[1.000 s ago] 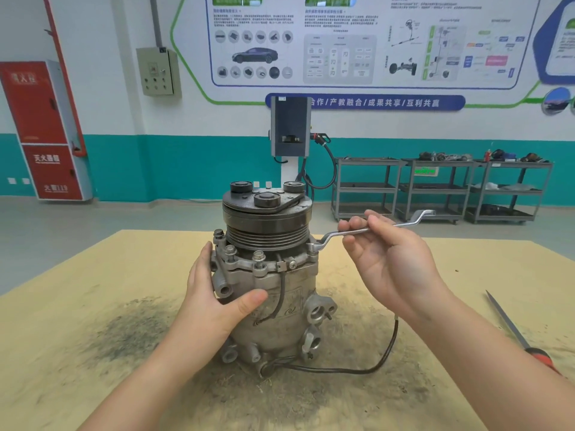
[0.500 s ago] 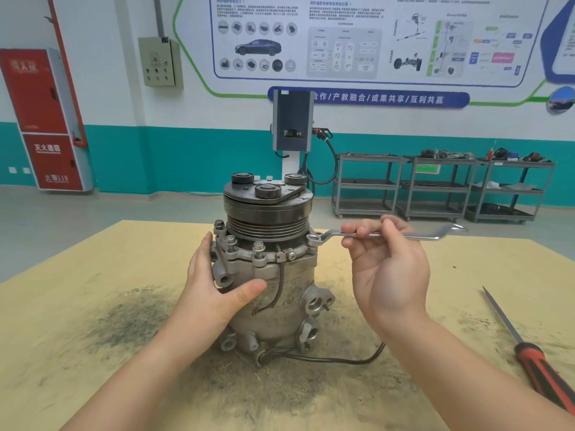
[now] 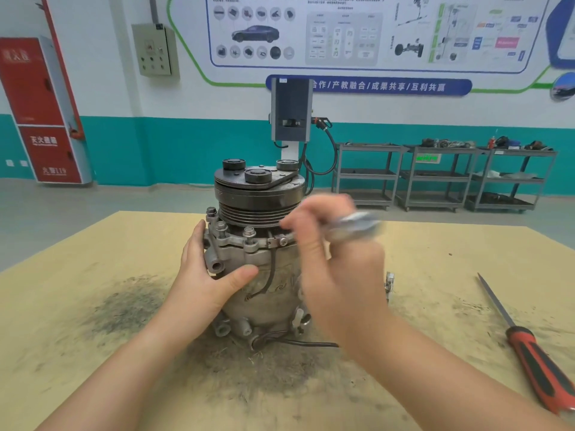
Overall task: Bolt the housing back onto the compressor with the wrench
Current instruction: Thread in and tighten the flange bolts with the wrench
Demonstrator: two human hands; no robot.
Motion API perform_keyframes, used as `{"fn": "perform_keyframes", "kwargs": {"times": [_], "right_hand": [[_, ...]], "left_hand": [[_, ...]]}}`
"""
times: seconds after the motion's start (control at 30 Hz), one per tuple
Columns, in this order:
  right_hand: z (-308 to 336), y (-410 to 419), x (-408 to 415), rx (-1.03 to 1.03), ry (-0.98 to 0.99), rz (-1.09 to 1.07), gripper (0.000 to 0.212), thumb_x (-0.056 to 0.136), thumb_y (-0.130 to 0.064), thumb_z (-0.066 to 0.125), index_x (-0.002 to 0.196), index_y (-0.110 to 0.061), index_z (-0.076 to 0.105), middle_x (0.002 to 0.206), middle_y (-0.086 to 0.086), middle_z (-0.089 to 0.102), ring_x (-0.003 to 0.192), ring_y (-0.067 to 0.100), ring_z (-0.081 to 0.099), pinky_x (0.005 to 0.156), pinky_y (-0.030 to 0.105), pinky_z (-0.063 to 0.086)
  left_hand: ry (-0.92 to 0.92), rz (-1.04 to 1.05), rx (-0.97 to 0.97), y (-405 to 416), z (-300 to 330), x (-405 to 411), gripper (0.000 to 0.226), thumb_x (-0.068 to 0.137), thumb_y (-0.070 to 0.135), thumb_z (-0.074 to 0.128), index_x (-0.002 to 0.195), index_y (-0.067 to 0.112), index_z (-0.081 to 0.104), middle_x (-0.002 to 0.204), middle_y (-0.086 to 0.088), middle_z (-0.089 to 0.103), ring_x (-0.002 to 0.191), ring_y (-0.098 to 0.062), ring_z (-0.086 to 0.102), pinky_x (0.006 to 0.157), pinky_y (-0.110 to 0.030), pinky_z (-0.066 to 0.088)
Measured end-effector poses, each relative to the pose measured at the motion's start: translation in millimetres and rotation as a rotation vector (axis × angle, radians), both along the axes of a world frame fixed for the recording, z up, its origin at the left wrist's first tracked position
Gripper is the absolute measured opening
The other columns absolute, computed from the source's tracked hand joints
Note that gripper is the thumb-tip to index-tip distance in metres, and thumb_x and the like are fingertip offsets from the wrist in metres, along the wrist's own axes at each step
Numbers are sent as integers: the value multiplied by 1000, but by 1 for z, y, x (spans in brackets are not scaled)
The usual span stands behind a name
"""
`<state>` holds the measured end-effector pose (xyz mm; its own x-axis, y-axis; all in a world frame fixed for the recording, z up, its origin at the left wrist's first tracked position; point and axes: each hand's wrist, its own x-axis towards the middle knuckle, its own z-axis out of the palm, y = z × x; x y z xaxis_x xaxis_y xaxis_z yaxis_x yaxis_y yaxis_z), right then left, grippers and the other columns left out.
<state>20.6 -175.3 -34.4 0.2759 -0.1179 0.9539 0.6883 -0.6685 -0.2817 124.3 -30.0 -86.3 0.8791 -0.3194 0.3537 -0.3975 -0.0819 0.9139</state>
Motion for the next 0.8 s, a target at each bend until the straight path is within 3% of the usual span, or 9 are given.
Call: {"fn": "perform_keyframes", "kwargs": {"times": [0.07,0.17,0.27,0.47,0.57,0.63,0.7,0.8], "right_hand": [[13,-9,-2,354,76,175,14,98,-21,40,98,-32,48,73,0,67,68,18,62,63,28,49],[30,-28,-1,854,177,463,16,98,-5,32,100,-18,41,59,5,65,61,21,62,56,27,46],[40,-41,-2,1146,173,678,21,96,3,29,101,-11,44,54,8,61,54,22,62,48,23,44],[37,-48,-2,1197,172,740,21,92,4,28,98,-8,44,51,6,51,50,22,56,44,21,39],[36,-55,-3,1174,144,692,22,92,5,27,97,-9,44,51,6,50,50,21,54,45,22,38],[36,-61,-2,1170,139,676,22,92,4,27,97,-9,44,52,5,51,51,21,55,45,23,39],[36,-66,-1,1167,171,673,21,93,3,28,97,-9,45,53,6,51,52,21,56,46,24,40],[37,-73,1,1185,257,724,18,94,1,30,97,-8,46,55,6,51,52,21,57,46,23,41]], "left_hand": [[13,19,26,2,1,-1,147,31,90,73,155,45,10,157,9,33,141,-14,40,115,-50,36],[48,94,52,-2,5,-7,152,34,87,73,157,36,1,160,10,21,144,-13,30,119,-46,28],[36,236,117,-18,9,-29,150,34,81,65,158,27,-1,153,13,14,145,-14,20,118,-39,22],[-39,442,224,-34,13,-77,132,48,91,38,154,19,9,106,13,13,129,-23,31,108,-42,33],[-62,451,242,-37,15,-87,132,56,100,28,156,17,5,108,9,12,127,-23,27,110,-44,29],[-52,474,247,-37,17,-86,131,53,95,20,156,17,0,113,5,16,127,-26,28,110,-45,27],[-58,461,226,-32,18,-79,131,57,99,28,157,19,-1,126,4,20,133,-25,26,112,-44,25],[-94,314,104,-25,17,-64,125,57,86,45,157,27,-2,139,24,12,141,-12,20,116,-34,22]]}}
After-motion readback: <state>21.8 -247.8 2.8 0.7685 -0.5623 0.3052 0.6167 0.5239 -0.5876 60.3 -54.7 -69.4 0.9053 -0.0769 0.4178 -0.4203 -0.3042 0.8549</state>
